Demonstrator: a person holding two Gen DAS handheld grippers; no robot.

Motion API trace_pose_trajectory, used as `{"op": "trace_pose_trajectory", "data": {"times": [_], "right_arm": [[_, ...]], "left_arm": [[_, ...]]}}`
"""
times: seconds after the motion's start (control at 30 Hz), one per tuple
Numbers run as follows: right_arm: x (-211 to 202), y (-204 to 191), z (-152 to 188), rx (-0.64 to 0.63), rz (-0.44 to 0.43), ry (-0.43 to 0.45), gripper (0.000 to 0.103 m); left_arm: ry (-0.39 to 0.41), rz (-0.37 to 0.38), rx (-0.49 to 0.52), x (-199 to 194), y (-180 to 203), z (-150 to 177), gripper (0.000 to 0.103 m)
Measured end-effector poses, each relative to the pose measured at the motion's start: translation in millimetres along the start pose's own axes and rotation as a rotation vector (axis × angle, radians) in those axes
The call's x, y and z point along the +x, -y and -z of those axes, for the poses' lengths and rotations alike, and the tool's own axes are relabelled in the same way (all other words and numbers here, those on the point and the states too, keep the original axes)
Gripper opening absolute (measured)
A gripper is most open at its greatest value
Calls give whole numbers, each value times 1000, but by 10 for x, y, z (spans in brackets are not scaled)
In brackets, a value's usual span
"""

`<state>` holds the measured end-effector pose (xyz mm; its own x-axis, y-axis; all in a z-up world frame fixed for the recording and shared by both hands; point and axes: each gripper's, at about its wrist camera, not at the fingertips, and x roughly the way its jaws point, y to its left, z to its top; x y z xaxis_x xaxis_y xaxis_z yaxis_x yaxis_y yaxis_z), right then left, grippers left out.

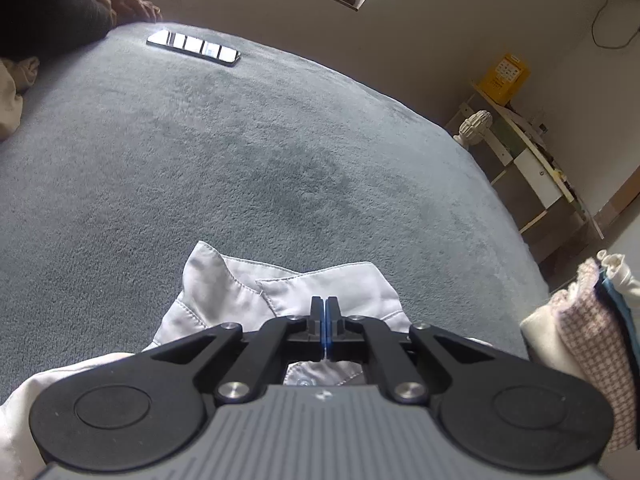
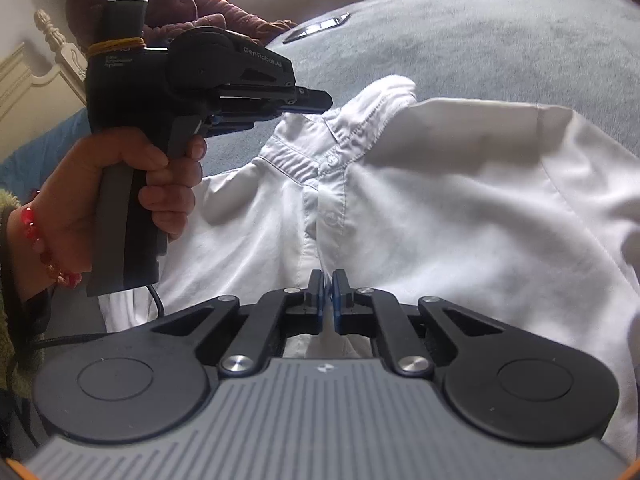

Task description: Fold clothes

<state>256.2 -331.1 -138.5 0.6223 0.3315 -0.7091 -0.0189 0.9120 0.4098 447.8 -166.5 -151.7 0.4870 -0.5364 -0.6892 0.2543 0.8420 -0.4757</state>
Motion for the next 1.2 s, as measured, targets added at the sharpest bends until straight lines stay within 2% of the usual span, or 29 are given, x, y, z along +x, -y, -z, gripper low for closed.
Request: {"op": "trace_pose_trajectory", "data": {"times": [0.13, 0.33, 0.6, 0.67, 0.77, 0.8, 0.87, 1.03, 1.2], "right_arm": [[-41, -14, 0, -4, 3, 21, 3], [-77, 3, 6, 31, -9, 35, 3], [-89, -60, 39, 23, -23, 56, 3], [-78, -69, 69, 21, -25, 58, 3], [-99, -69, 99, 25, -33, 65, 3], [-109, -70, 103, 21, -33, 69, 3], [-129, -57, 111, 21, -31, 74, 3], [-198, 4, 88, 35, -39, 89, 3], [-246, 27, 57, 36, -50, 102, 3]], "left_arm": [[-31, -17, -24, 54, -111, 2, 31], [-98, -66, -3, 249, -47, 76, 37], [-145, -48, 114, 199, 202, 159, 40], [-178, -53, 127, 245, 227, 194, 38], [-182, -94, 168, 305, 296, 234, 36], [-174, -110, 178, 308, 321, 232, 31], [-162, -128, 187, 311, 369, 230, 1], [-98, -128, 209, 199, 509, 256, 0], [-61, -96, 240, 30, 640, 242, 0]]}}
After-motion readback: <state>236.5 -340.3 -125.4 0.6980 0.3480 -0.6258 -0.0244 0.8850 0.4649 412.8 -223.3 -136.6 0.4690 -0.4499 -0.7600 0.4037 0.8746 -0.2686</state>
